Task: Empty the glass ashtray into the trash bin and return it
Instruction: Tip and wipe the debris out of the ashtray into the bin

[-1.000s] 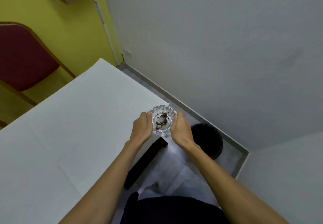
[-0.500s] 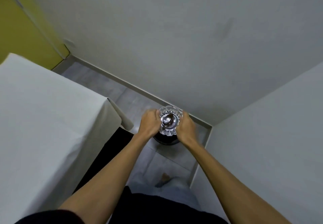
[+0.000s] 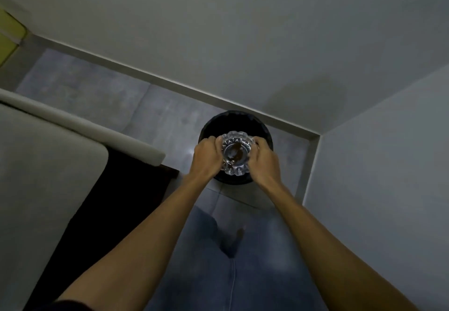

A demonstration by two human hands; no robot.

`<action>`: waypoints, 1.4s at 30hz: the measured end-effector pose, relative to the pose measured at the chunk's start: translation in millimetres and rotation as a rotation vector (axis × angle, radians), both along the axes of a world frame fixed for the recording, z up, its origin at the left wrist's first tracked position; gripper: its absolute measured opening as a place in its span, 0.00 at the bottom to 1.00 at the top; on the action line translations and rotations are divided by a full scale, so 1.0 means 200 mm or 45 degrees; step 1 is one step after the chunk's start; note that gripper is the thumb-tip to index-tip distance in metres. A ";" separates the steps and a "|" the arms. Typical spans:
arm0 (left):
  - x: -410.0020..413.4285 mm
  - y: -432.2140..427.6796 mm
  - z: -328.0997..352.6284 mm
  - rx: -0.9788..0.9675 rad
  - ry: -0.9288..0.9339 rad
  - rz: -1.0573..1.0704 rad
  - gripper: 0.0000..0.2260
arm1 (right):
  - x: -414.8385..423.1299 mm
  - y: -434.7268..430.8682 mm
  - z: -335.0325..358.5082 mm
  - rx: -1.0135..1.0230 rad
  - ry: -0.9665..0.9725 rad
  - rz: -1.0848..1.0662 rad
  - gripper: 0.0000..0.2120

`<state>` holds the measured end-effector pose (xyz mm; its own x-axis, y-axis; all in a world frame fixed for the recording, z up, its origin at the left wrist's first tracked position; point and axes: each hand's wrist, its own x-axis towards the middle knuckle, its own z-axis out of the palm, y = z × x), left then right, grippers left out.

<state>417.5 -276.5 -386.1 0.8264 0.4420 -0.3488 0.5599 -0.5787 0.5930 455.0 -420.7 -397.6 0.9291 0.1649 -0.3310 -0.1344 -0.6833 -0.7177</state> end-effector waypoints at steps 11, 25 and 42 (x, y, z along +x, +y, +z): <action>0.15 0.12 -0.93 0.085 -0.138 -0.030 0.19 | 0.11 0.08 -0.95 0.119 -0.213 0.109 0.19; 0.19 0.22 -1.11 -0.016 0.064 -0.014 0.16 | 0.06 -0.03 -1.16 -0.160 -0.939 0.781 0.10; 0.03 0.18 -1.35 0.106 -0.490 0.106 0.21 | 0.05 0.29 -1.32 0.789 0.322 -0.444 0.08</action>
<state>423.0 -241.3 -655.3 0.8498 0.5267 0.0191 0.3530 -0.5956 0.7216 465.7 -363.0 -662.4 0.8696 0.1002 -0.4834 -0.4805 -0.0525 -0.8754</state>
